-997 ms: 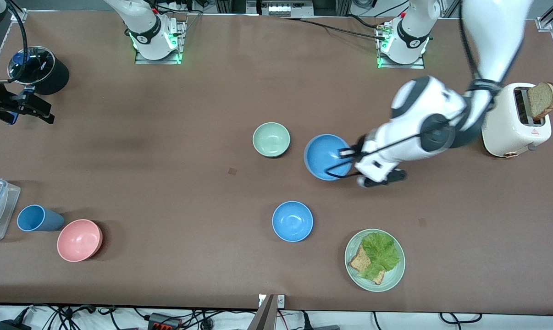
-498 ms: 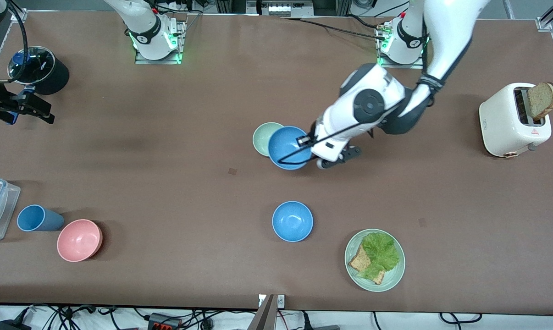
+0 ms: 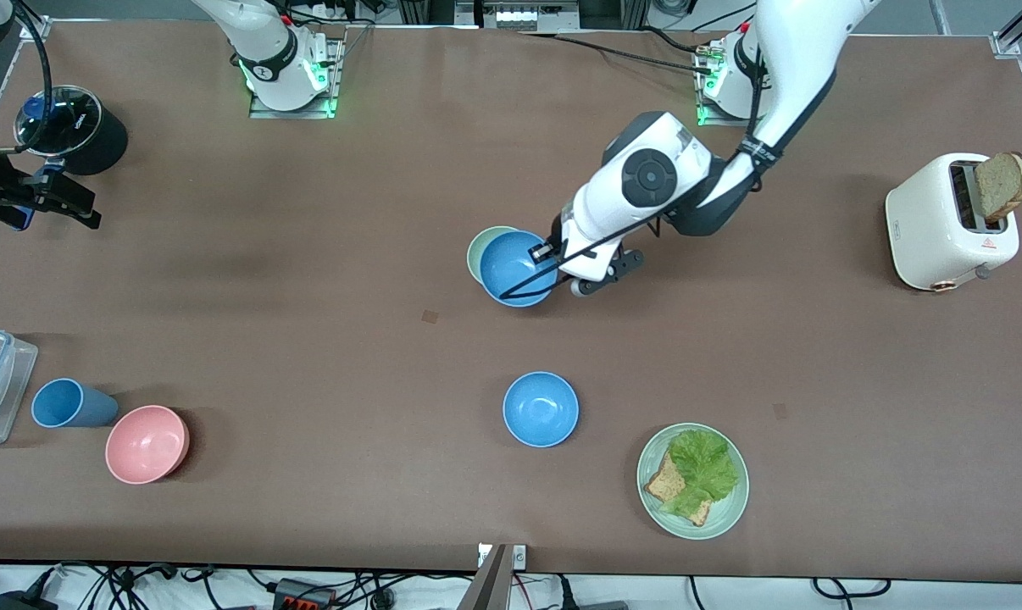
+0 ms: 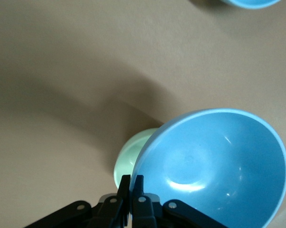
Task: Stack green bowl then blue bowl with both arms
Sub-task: 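Lift the blue bowl with the left gripper over the green bowl, then lower the blue bowl into the green bowl and open the left gripper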
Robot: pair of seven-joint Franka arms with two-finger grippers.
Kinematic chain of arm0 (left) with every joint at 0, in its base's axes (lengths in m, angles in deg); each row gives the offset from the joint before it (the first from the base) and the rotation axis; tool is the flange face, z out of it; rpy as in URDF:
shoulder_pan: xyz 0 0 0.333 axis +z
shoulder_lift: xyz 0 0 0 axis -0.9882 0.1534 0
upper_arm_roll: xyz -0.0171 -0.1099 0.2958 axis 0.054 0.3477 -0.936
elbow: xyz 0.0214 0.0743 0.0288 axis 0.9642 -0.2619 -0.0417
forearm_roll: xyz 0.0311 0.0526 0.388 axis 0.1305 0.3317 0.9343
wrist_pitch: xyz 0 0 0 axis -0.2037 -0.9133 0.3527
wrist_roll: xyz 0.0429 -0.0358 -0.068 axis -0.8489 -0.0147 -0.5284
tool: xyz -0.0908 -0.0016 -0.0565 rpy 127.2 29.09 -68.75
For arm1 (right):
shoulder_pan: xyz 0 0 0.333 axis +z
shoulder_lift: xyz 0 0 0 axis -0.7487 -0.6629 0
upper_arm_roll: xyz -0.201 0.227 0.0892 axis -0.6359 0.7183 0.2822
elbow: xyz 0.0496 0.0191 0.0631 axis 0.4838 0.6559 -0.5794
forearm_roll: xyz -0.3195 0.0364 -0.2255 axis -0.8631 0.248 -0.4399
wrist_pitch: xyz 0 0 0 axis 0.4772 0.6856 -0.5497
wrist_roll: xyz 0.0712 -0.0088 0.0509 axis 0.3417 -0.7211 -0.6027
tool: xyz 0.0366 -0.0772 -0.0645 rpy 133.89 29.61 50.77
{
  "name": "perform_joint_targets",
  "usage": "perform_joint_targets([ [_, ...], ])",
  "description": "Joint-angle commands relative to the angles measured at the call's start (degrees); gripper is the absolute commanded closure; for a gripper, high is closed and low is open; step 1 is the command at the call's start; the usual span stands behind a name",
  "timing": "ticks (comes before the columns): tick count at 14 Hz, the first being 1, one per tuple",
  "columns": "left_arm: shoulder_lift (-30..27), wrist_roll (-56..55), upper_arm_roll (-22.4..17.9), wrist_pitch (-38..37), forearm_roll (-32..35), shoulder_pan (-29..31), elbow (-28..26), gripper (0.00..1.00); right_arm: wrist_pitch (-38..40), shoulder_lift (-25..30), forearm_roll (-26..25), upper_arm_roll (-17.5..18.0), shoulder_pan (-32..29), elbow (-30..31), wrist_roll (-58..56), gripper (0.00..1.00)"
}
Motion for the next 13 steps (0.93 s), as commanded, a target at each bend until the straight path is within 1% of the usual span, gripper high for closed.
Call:
perform_joint_targets([
  [1, -0.8, -3.1, -0.2, 2.5, 0.2, -1.4, -1.9, 0.99, 0.2, 0.7, -0.8, 0.2, -0.2, 0.1, -0.5, 0.0],
  [4, -0.9, -4.8, -0.5, 3.9, 0.3, -2.4, -3.2, 0.99, 0.1, 0.6, -0.8, 0.2, -0.2, 0.2, -0.5, 0.0],
  [7, -1.0, -6.6, -0.5, 9.0, 1.4, -3.0, -6.9, 0.99, 0.1, 0.6, -0.7, 0.2, -0.2, 0.2, -0.5, 0.0],
  [13, -1.0, -7.0, -0.5, 9.3, 1.7, -4.0, -8.2, 0.99, 0.2, 0.6, -0.6, 0.1, -0.3, 0.3, -1.0, 0.0],
])
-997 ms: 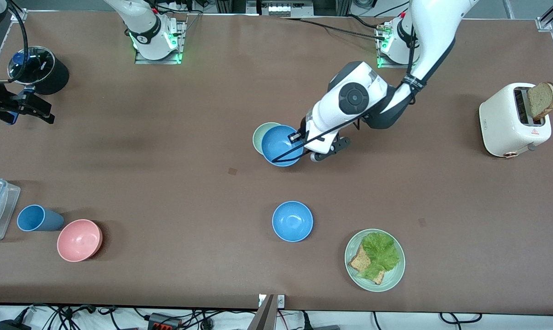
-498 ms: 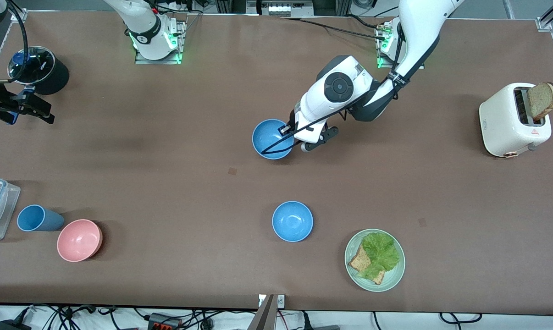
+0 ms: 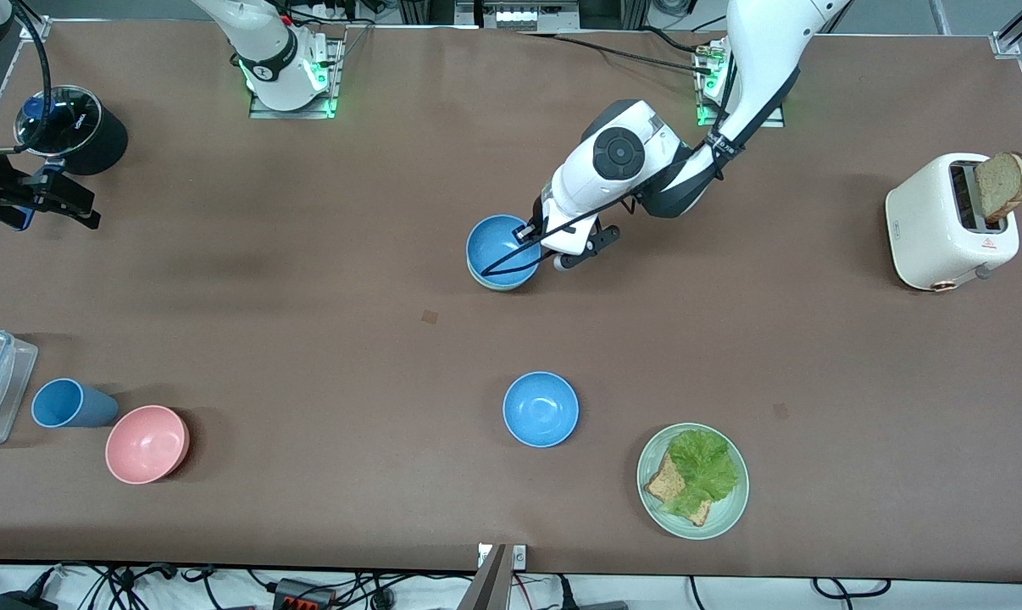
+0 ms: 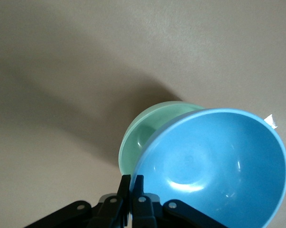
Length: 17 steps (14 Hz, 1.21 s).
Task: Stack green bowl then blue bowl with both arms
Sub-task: 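Lower the blue bowl into the green bowl and open the left gripper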
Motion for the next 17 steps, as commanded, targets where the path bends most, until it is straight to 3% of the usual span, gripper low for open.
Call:
perform_joint_targets([
  [1, -0.9, -1.4, -0.5, 1.0, 1.6, -0.6, -1.2, 0.99, 0.1, 0.6, -0.5, 0.1, -0.3, 0.3, -0.9, 0.0],
  [17, 0.9, -2.6, -1.4, 3.3, 4.8, -1.3, -0.9, 0.99, 0.0, 0.6, 0.0, 0.1, -0.2, 0.5, -1.0, 0.0],
])
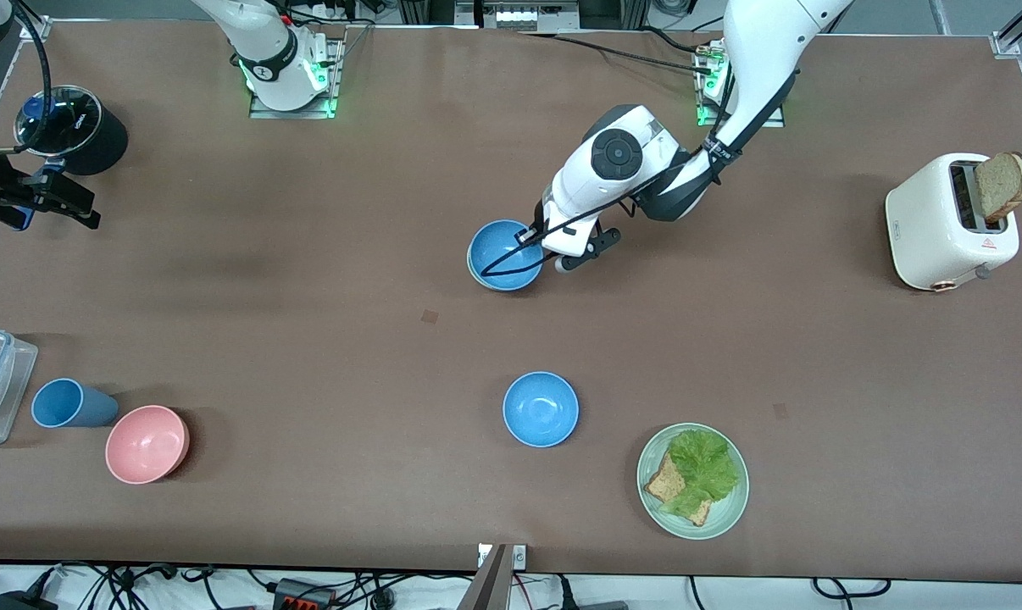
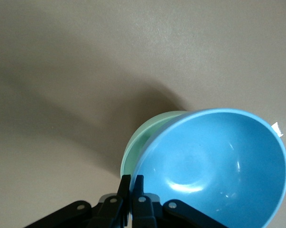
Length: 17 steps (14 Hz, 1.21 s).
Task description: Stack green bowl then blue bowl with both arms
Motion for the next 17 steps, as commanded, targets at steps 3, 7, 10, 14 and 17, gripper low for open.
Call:
perform_joint_targets([
  [3, 0.1, -1.6, -0.4, 0.8, 1.6, -0.6, 0.0, 0.91, 0.0, 0.7, 0.0, 0.1, -0.2, 0.6, -0.9, 0.0],
  [7, 0.0, -2.7, -0.4, 0.6, 1.6, -0.4, 0.3, 0.82, 0.0, 0.7, 0.0, 0.1, -0.2, 0.6, -0.9, 0.0],
  [10, -0.3, -3.3, -0.3, 0.3, 1.6, 0.0, 0.4, 0.8, 0.1, 0.7, 0.0, 0.1, -0.2, 0.6, -0.9, 0.0],
  [14, -0.7, -3.2, -0.2, -5.5, 1.6, 0.6, 4.2, 0.8, 0.1, 0.7, 0.0, 0.1, -0.2, 0.6, -1.0, 0.0],
  [17, -0.8, -2.8, -0.1, -11.8, 1.6, 1.1, 8.4, 0.8, 0.1, 0.8, 0.0, 0.1, -0.2, 0.5, -1.0, 0.0],
])
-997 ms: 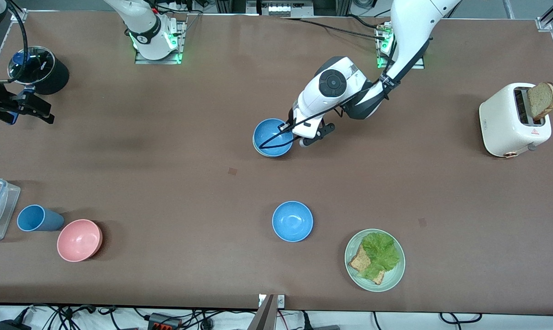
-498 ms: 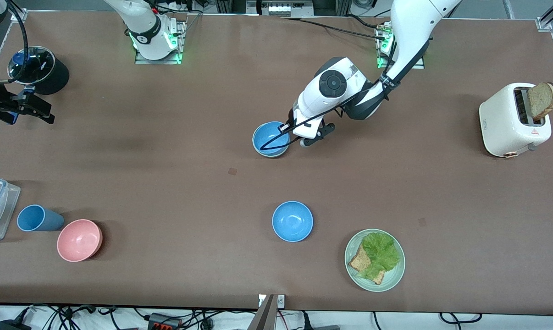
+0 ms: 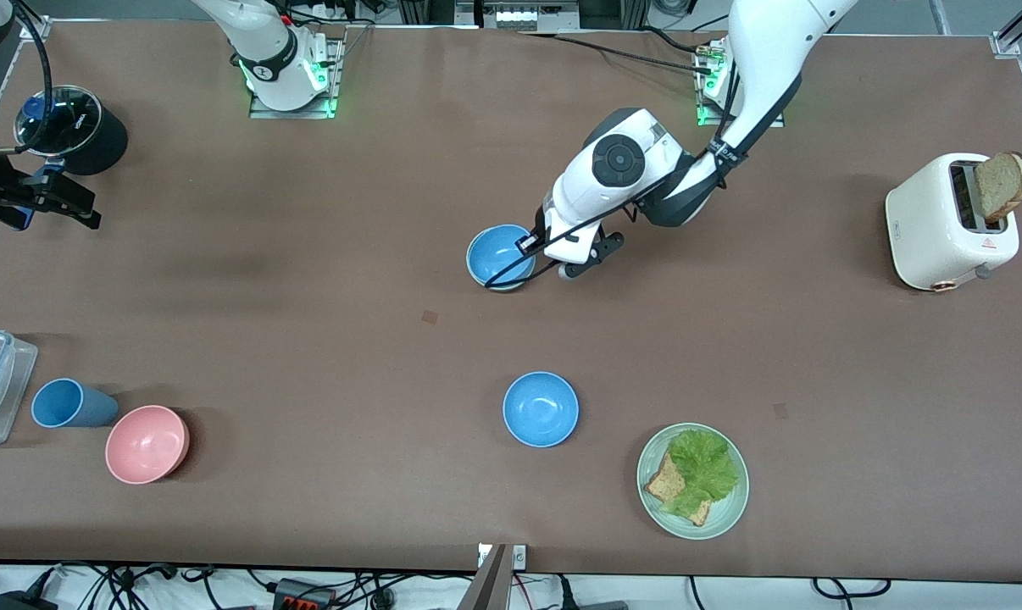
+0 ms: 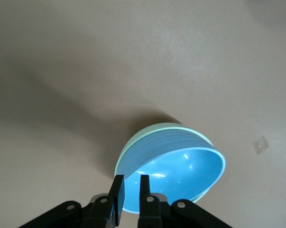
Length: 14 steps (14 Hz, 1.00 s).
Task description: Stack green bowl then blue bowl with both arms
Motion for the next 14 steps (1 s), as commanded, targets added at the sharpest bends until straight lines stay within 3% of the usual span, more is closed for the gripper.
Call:
perform_joint_targets([
  [1, -1.3, -0.9, 0.1, -4.9, 1.5, 1.0, 2.6, 0.8, 0.0, 0.8, 0.1, 0.1, -0.2, 0.5, -0.9, 0.0],
  [7, -1.8, 7.6, 1.1, -21.9, 1.4, 6.7, 13.0, 0.79, -0.3, 0.8, 0.2, 0.1, -0.2, 0.5, -0.8, 0.0],
  [12, -2.2, 11.7, 1.1, -26.3, 1.1, 9.7, 19.1, 0.71, -1.8, 1.0, 0.2, 0.1, -0.2, 0.8, -0.7, 0.0],
  [14, -2.0, 18.4, 0.7, -31.4, 1.0, 10.0, 23.5, 0.68, -1.8, 1.1, 0.2, 0.1, -0.2, 1.2, -0.4, 0.0],
])
